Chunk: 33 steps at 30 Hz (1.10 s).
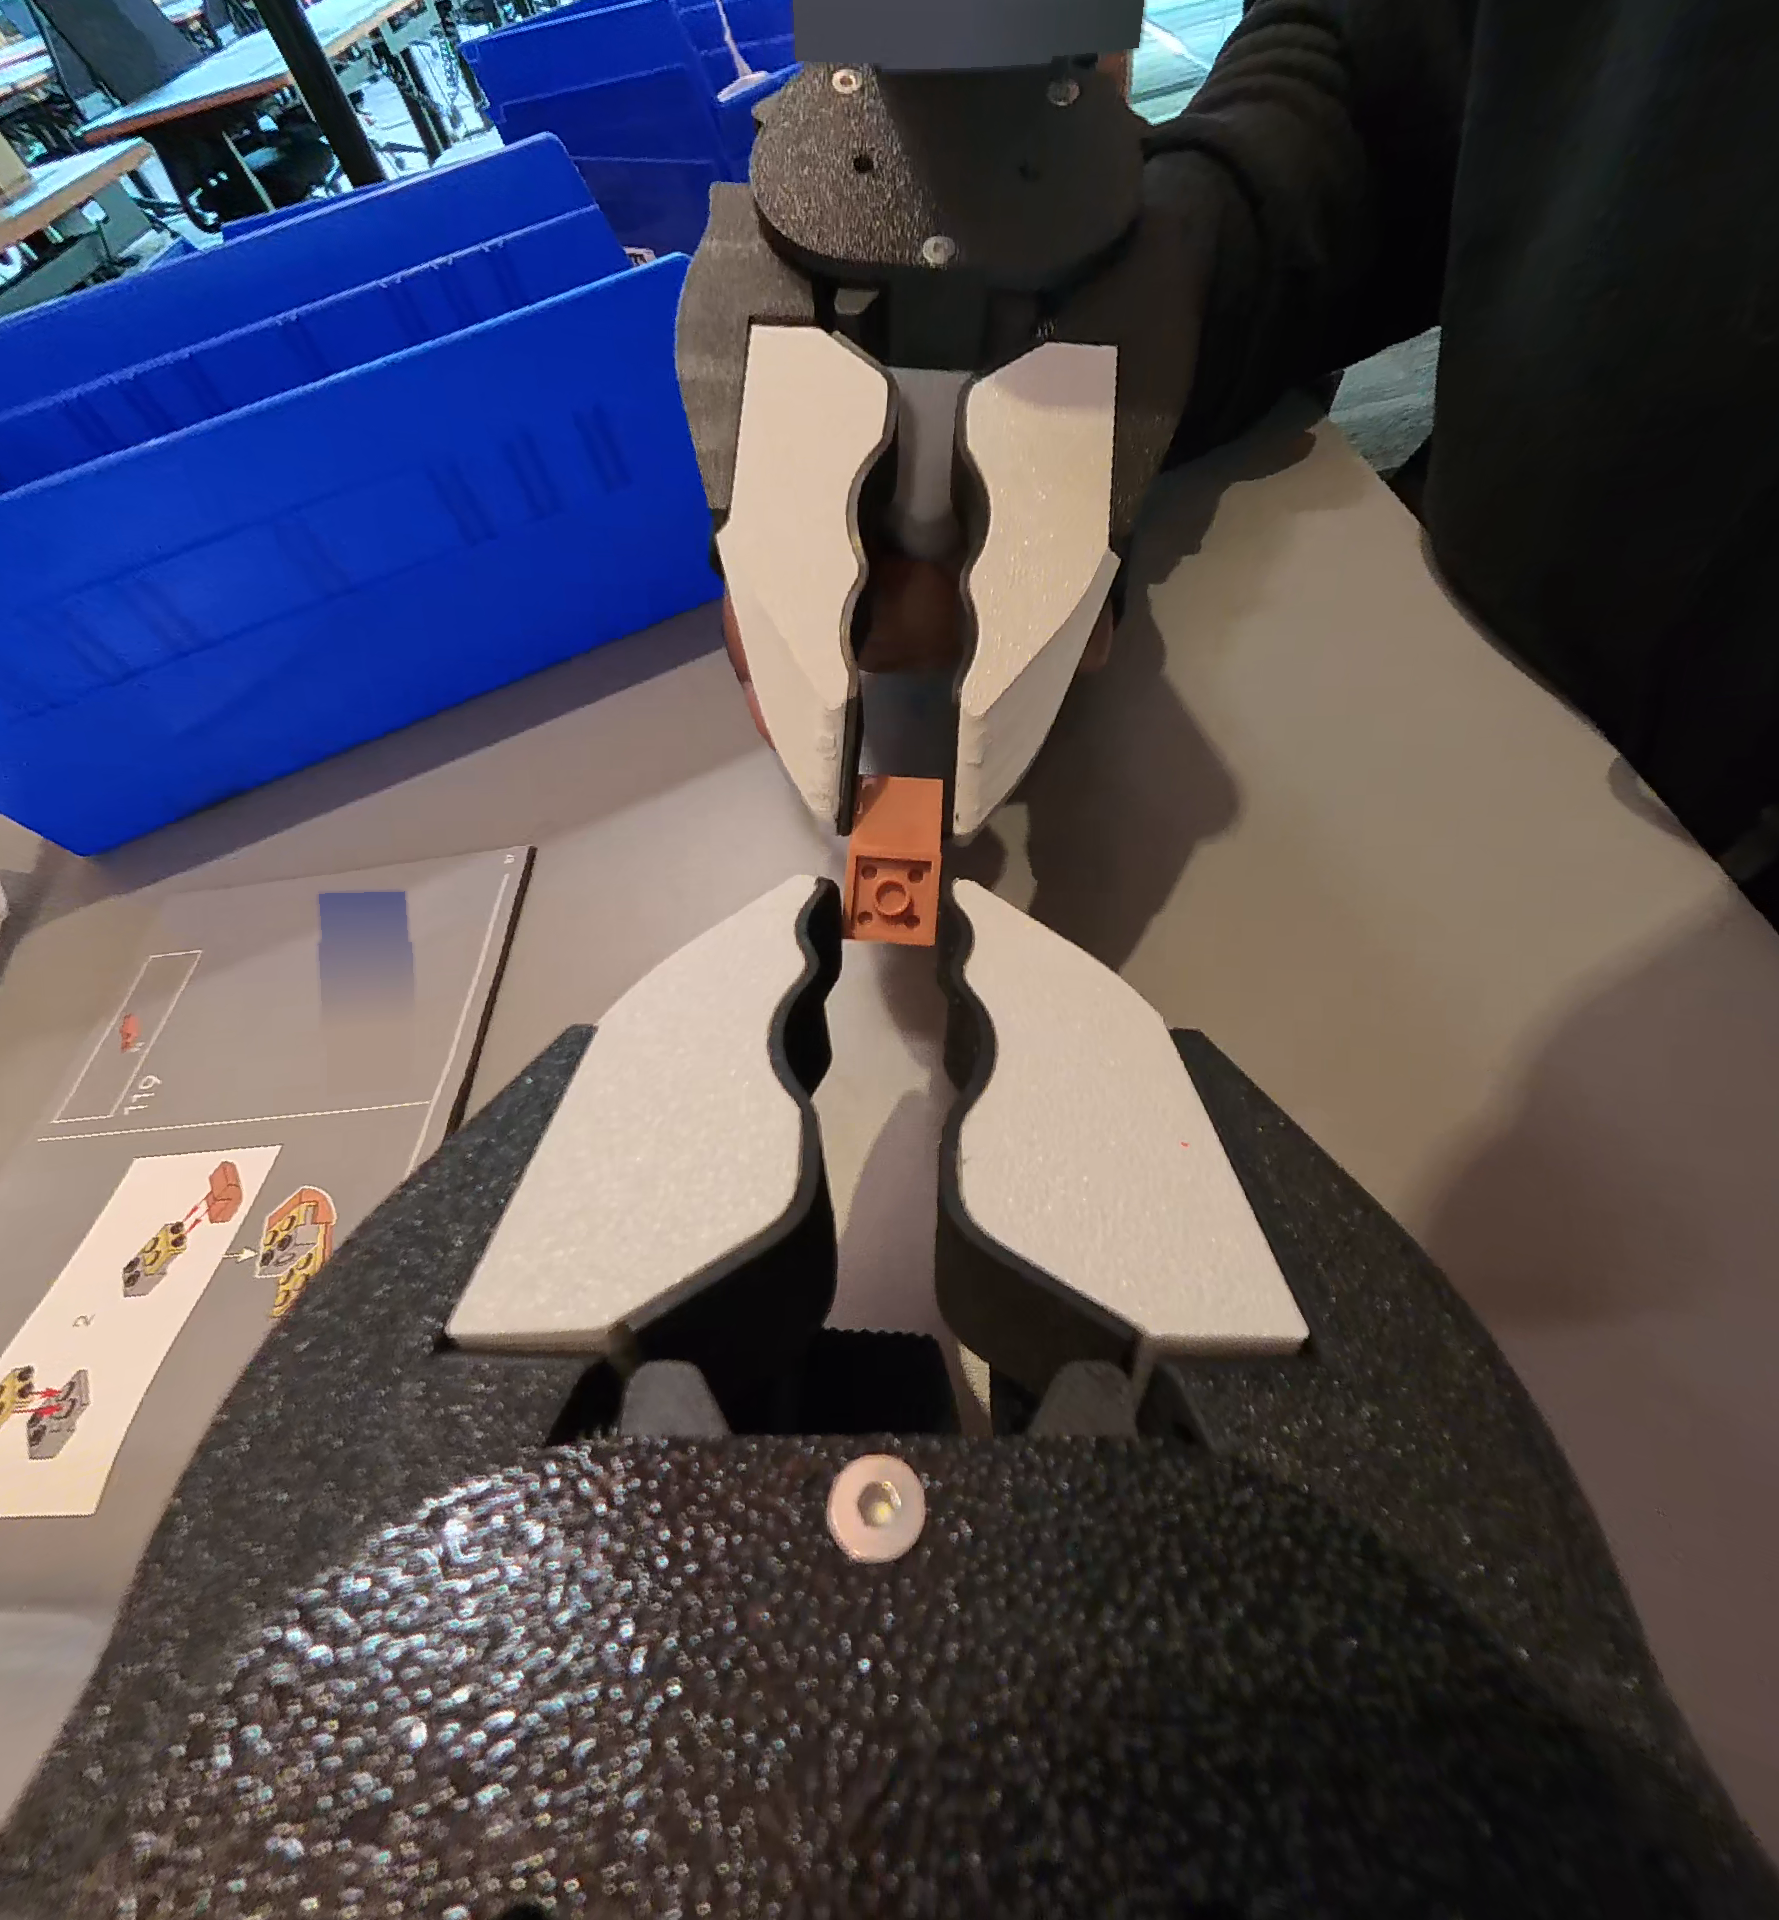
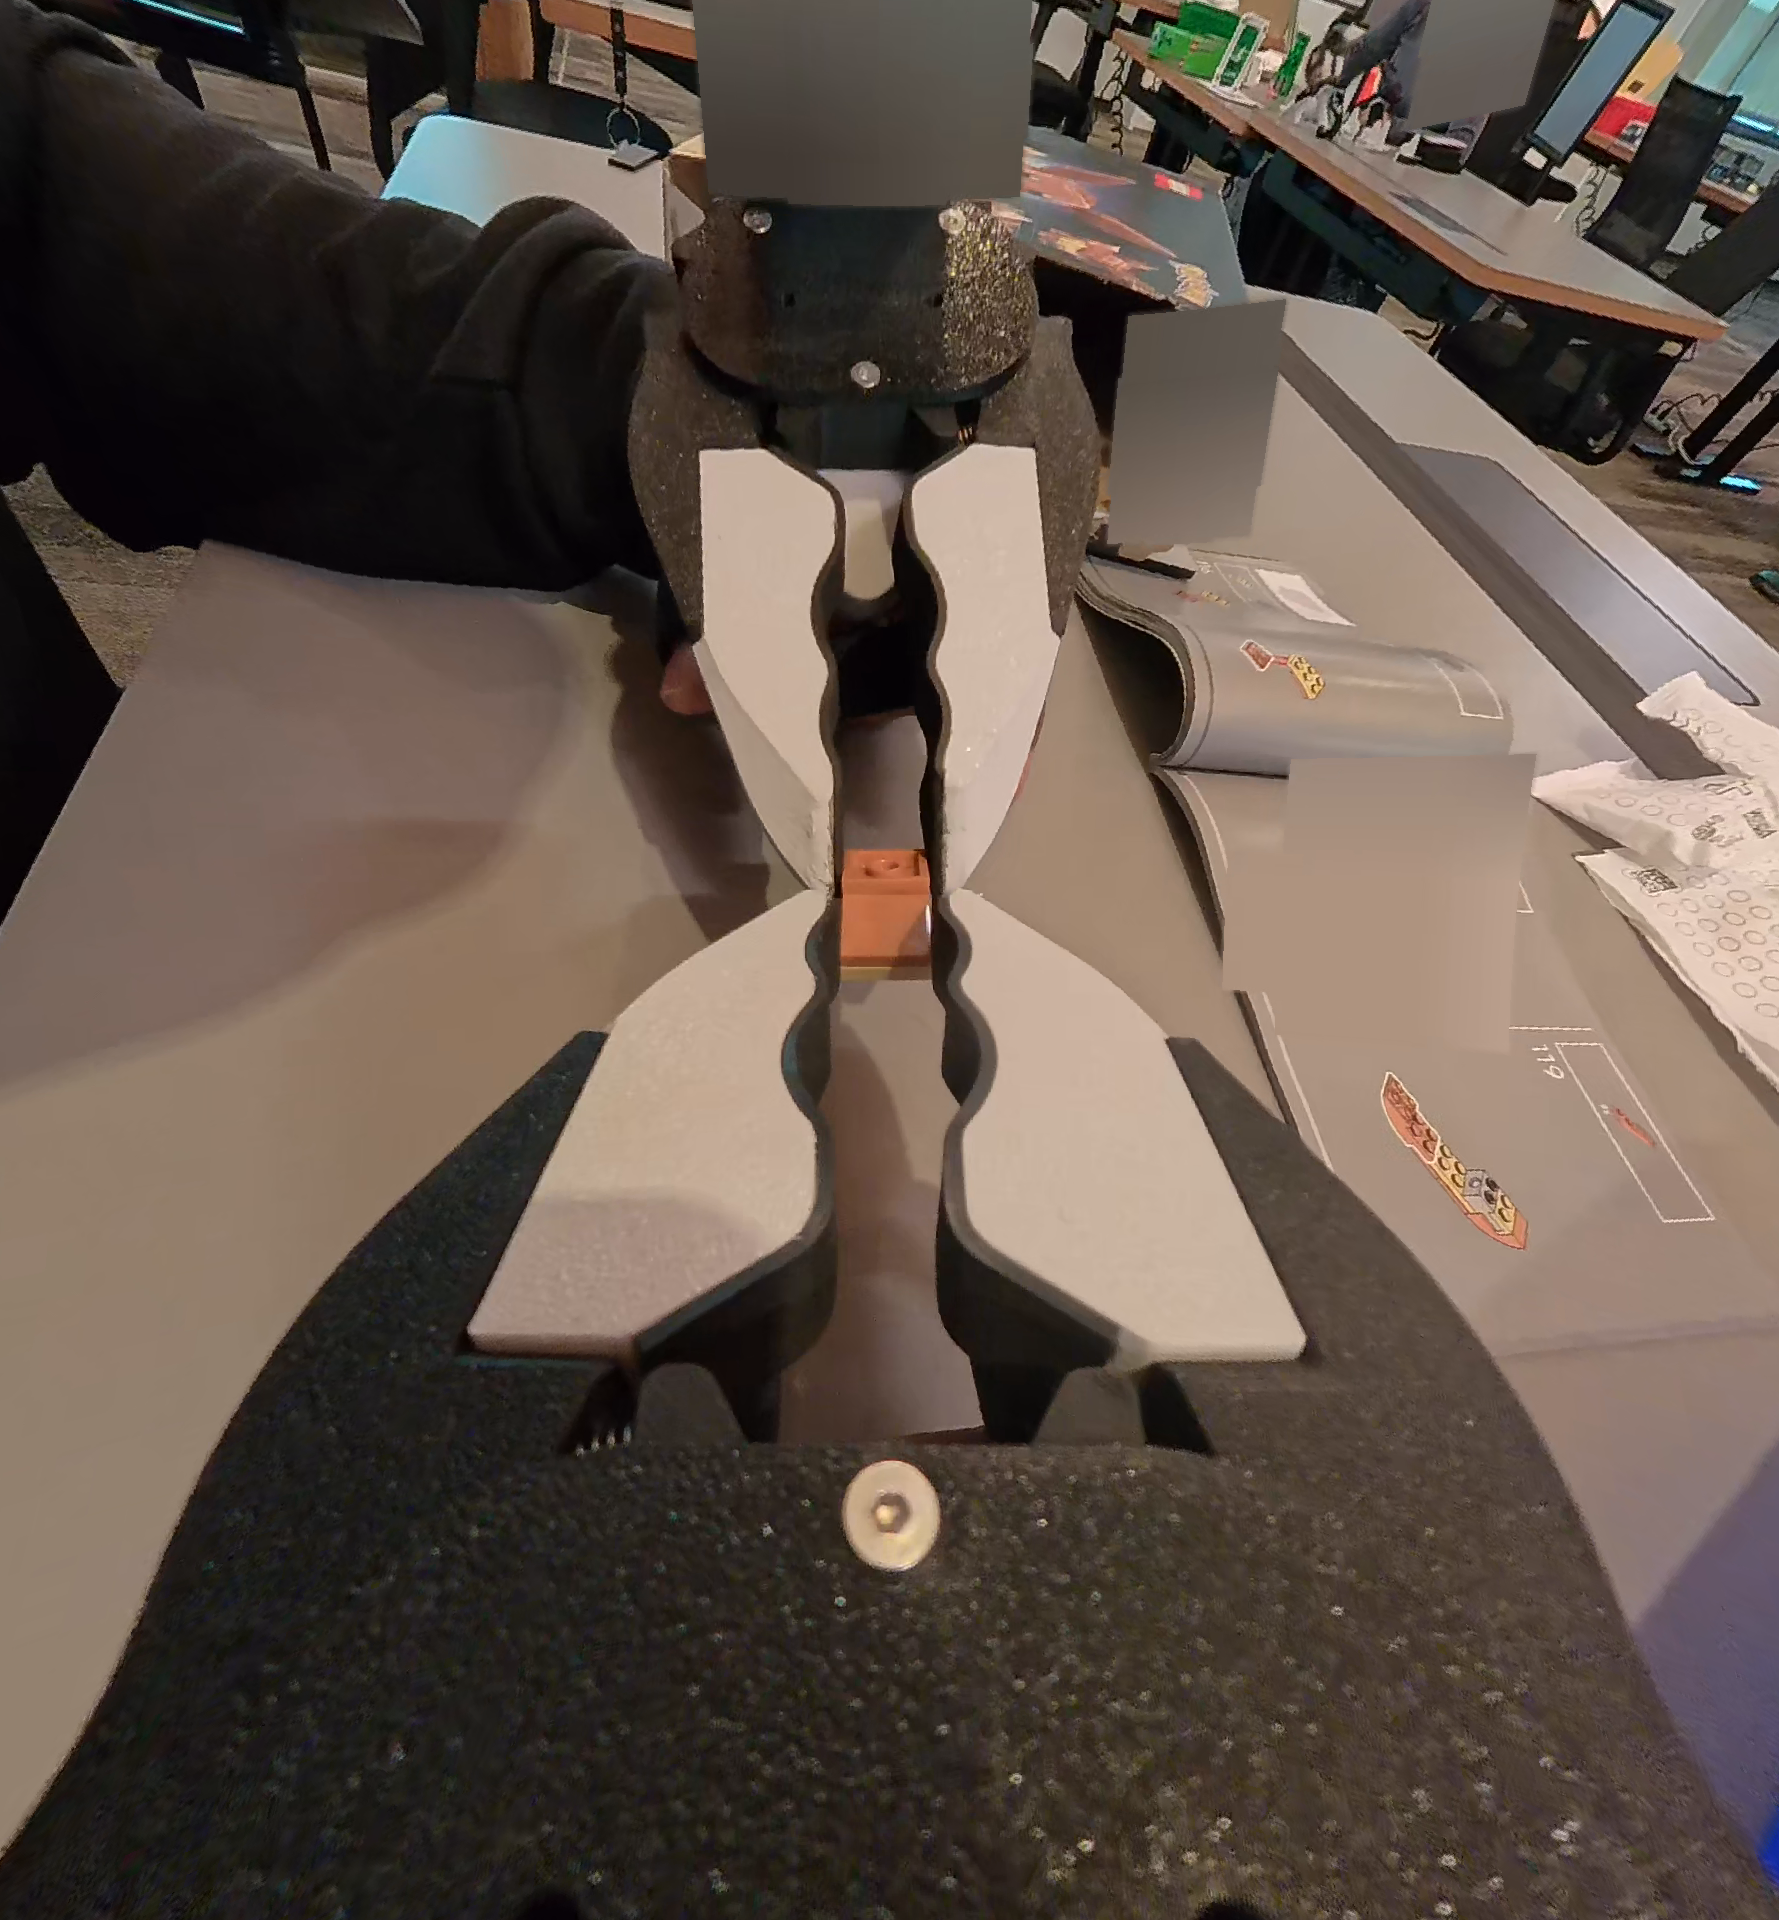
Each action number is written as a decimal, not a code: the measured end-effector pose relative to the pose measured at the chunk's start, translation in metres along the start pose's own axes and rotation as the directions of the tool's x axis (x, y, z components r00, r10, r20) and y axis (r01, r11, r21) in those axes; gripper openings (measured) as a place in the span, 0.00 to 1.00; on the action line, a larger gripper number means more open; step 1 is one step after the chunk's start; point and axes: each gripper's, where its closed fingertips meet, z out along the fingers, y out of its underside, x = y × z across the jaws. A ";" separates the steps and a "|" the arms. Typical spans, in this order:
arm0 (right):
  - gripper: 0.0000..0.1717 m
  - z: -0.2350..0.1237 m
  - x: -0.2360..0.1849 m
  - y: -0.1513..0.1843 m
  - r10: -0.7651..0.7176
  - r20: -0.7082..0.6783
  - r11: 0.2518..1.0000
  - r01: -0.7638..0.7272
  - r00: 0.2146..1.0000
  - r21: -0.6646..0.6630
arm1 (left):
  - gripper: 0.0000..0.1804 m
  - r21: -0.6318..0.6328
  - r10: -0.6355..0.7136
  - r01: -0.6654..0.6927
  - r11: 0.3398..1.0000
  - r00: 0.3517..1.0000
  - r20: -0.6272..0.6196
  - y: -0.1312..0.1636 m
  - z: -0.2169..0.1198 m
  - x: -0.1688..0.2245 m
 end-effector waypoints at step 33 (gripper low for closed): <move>0.00 -0.003 0.022 0.011 0.068 -0.109 0.993 -0.078 0.992 -0.085 | 0.10 -0.154 0.063 -0.054 0.987 0.996 0.054 0.022 0.009 -0.005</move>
